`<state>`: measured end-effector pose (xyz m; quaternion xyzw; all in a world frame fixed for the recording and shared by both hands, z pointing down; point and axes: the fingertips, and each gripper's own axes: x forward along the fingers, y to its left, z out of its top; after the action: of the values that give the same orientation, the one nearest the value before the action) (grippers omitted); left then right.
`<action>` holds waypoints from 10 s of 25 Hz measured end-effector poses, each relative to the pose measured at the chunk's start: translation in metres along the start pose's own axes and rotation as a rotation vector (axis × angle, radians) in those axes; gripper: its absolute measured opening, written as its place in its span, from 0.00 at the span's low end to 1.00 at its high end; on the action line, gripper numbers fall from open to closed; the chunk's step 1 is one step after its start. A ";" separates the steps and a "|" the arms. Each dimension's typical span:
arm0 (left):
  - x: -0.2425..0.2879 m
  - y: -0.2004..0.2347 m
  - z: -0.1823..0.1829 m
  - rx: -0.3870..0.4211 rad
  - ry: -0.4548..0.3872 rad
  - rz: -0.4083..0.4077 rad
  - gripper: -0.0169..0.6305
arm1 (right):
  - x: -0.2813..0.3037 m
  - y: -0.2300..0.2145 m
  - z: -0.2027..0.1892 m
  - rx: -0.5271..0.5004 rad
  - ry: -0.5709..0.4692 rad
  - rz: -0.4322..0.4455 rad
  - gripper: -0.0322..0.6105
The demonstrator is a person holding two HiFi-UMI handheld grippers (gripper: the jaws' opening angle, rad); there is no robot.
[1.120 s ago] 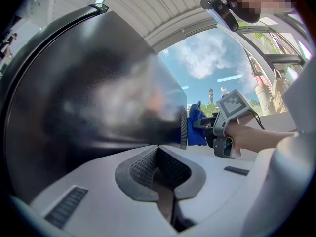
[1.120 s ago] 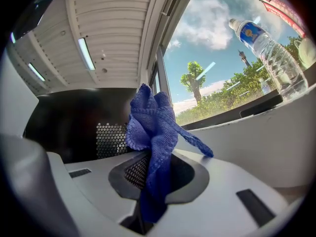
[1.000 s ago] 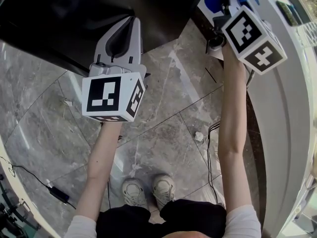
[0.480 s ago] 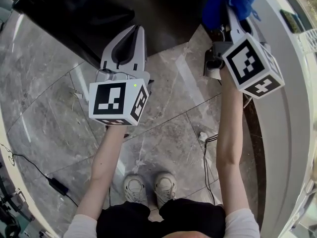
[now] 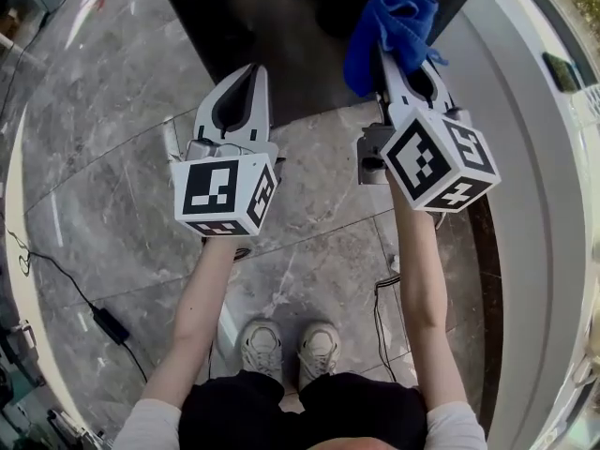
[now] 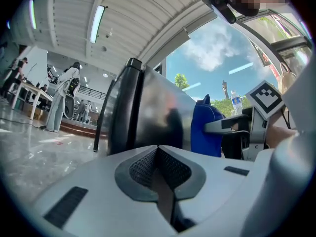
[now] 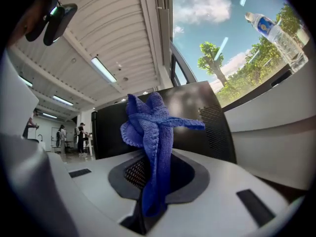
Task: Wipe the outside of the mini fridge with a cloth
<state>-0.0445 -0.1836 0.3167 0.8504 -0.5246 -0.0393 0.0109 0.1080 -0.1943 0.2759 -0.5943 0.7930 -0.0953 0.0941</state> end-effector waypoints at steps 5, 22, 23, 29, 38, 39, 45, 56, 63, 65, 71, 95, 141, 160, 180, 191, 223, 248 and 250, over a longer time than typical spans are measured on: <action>-0.026 0.041 0.011 0.026 -0.005 0.099 0.03 | 0.012 0.071 -0.021 -0.006 0.051 0.132 0.18; -0.050 0.096 -0.005 -0.050 0.019 0.206 0.03 | 0.046 0.179 -0.099 -0.117 0.212 0.313 0.18; -0.049 0.094 -0.007 -0.054 0.021 0.199 0.03 | 0.048 0.177 -0.102 -0.116 0.217 0.308 0.18; -0.043 0.088 -0.012 -0.056 0.024 0.177 0.03 | 0.050 0.161 -0.102 -0.130 0.198 0.268 0.18; -0.030 0.065 -0.022 -0.057 0.038 0.123 0.03 | 0.047 0.122 -0.093 -0.144 0.173 0.189 0.18; -0.027 0.060 -0.023 -0.057 0.039 0.109 0.03 | 0.047 0.114 -0.091 -0.137 0.171 0.174 0.18; 0.001 0.013 -0.032 -0.051 0.041 0.000 0.03 | 0.041 0.049 -0.078 -0.146 0.132 0.043 0.18; 0.056 -0.051 -0.055 -0.160 0.053 -0.156 0.03 | 0.038 -0.022 -0.067 -0.173 0.093 -0.068 0.18; 0.071 -0.057 -0.079 -0.163 0.092 -0.160 0.03 | 0.034 -0.072 -0.055 -0.180 0.064 -0.185 0.18; 0.075 -0.059 -0.081 -0.160 0.095 -0.162 0.03 | 0.032 -0.087 -0.052 -0.169 0.056 -0.224 0.18; 0.078 -0.061 -0.094 -0.163 0.117 -0.164 0.03 | 0.028 -0.132 -0.042 -0.149 0.037 -0.314 0.18; 0.072 -0.055 -0.112 -0.120 0.154 -0.142 0.03 | 0.027 -0.176 -0.029 -0.163 0.038 -0.355 0.18; -0.057 0.109 -0.063 -0.056 0.064 0.196 0.03 | 0.045 0.153 -0.172 -0.072 0.211 0.324 0.18; -0.021 0.047 -0.092 -0.065 0.104 0.056 0.03 | 0.042 0.051 -0.158 -0.117 0.197 0.109 0.18; 0.025 -0.029 -0.127 -0.083 0.129 -0.096 0.03 | 0.026 -0.158 -0.123 -0.059 0.138 -0.267 0.18; 0.036 -0.028 -0.140 -0.099 0.135 -0.082 0.03 | 0.024 -0.200 -0.110 -0.100 0.117 -0.318 0.18; -0.003 0.009 -0.126 -0.115 0.129 -0.004 0.03 | -0.010 -0.118 -0.125 0.021 0.109 -0.202 0.18; -0.072 0.119 -0.117 -0.051 0.140 0.195 0.03 | 0.047 0.126 -0.250 -0.032 0.302 0.234 0.18; -0.069 0.115 -0.120 -0.053 0.146 0.188 0.03 | 0.047 0.122 -0.248 -0.036 0.297 0.228 0.18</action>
<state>-0.1687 -0.1769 0.4471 0.7974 -0.5986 0.0100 0.0751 -0.0832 -0.1957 0.4807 -0.4813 0.8621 -0.1566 -0.0245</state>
